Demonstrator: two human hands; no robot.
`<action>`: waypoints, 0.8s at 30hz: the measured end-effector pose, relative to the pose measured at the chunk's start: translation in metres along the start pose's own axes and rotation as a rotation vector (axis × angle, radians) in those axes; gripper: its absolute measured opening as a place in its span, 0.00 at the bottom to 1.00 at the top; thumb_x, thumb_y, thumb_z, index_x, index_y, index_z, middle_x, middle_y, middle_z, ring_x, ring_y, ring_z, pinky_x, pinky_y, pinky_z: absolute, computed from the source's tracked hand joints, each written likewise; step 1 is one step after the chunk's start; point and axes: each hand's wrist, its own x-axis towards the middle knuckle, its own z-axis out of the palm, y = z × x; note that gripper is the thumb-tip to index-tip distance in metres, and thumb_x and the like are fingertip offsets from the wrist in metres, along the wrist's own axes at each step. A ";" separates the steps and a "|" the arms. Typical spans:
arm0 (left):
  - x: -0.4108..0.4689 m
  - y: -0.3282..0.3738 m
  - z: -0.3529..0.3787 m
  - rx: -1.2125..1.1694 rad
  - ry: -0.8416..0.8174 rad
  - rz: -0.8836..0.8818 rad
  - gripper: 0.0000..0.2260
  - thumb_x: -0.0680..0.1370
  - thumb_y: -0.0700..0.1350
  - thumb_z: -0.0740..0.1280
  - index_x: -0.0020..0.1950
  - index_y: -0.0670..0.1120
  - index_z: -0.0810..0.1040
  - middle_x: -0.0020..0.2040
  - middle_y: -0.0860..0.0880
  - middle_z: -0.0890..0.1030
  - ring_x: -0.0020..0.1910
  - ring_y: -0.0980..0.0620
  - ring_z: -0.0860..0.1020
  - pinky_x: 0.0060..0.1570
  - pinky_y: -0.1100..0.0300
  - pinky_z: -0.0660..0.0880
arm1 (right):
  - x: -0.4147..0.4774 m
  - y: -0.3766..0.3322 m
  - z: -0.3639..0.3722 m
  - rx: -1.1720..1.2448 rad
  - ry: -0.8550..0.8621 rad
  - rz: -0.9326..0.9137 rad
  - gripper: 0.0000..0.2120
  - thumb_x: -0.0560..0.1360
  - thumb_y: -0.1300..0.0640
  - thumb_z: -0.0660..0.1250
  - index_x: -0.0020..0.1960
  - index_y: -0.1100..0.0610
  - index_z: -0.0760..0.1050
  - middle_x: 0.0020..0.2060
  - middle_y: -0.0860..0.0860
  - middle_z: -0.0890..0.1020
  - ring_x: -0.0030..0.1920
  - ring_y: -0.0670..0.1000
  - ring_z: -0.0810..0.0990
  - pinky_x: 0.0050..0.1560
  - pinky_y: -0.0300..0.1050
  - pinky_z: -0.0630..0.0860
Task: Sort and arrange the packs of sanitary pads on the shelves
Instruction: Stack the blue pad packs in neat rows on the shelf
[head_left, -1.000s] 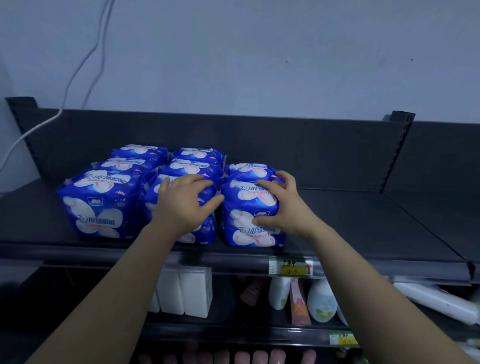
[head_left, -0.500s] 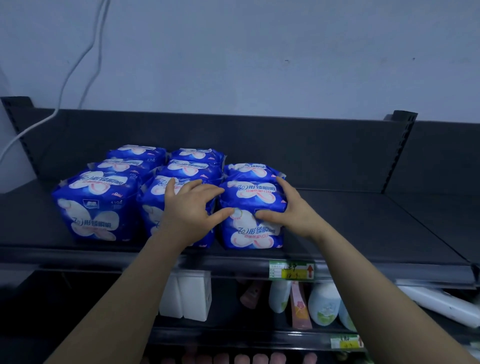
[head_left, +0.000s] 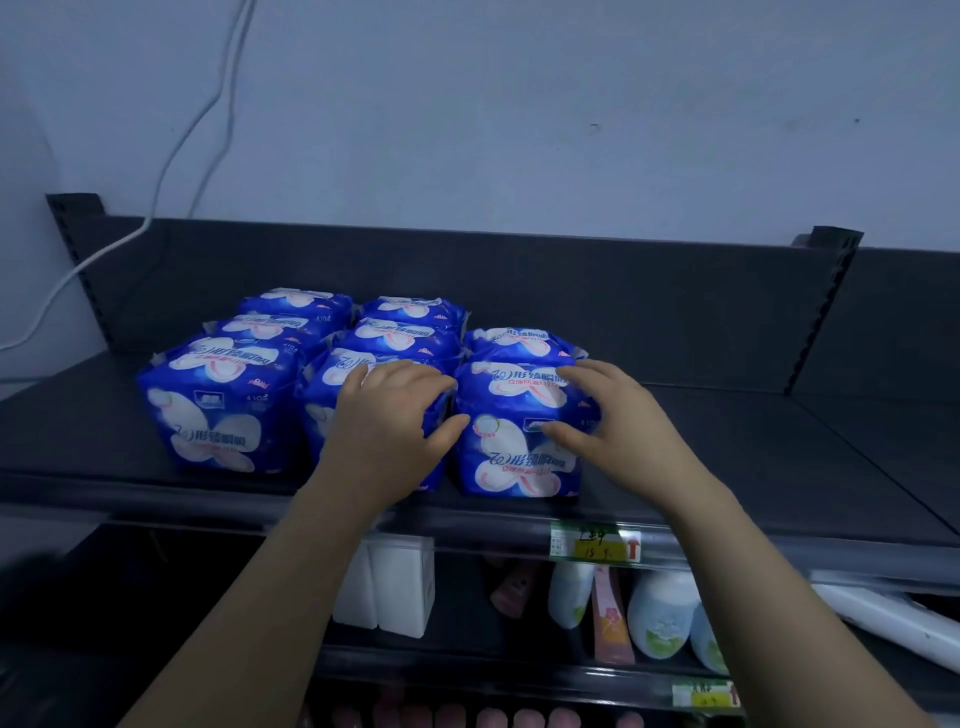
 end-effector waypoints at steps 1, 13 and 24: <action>-0.002 0.004 -0.004 0.007 0.004 0.005 0.21 0.73 0.58 0.62 0.55 0.45 0.82 0.52 0.48 0.84 0.52 0.45 0.81 0.54 0.42 0.75 | -0.004 -0.005 -0.002 -0.026 0.017 -0.043 0.27 0.74 0.47 0.71 0.70 0.51 0.70 0.71 0.49 0.69 0.71 0.49 0.66 0.69 0.45 0.64; -0.092 0.057 -0.047 0.201 -0.072 -0.462 0.21 0.73 0.58 0.62 0.55 0.46 0.83 0.52 0.48 0.84 0.49 0.45 0.82 0.51 0.47 0.78 | -0.030 -0.041 0.033 0.201 -0.102 -0.469 0.20 0.72 0.52 0.73 0.62 0.55 0.78 0.58 0.51 0.81 0.58 0.50 0.76 0.60 0.41 0.69; -0.265 0.153 -0.139 0.526 -0.087 -1.100 0.20 0.73 0.60 0.59 0.54 0.49 0.81 0.47 0.50 0.83 0.44 0.44 0.81 0.43 0.48 0.78 | -0.131 -0.149 0.086 0.516 -0.494 -0.894 0.20 0.72 0.49 0.68 0.60 0.57 0.80 0.54 0.51 0.83 0.56 0.49 0.79 0.59 0.47 0.75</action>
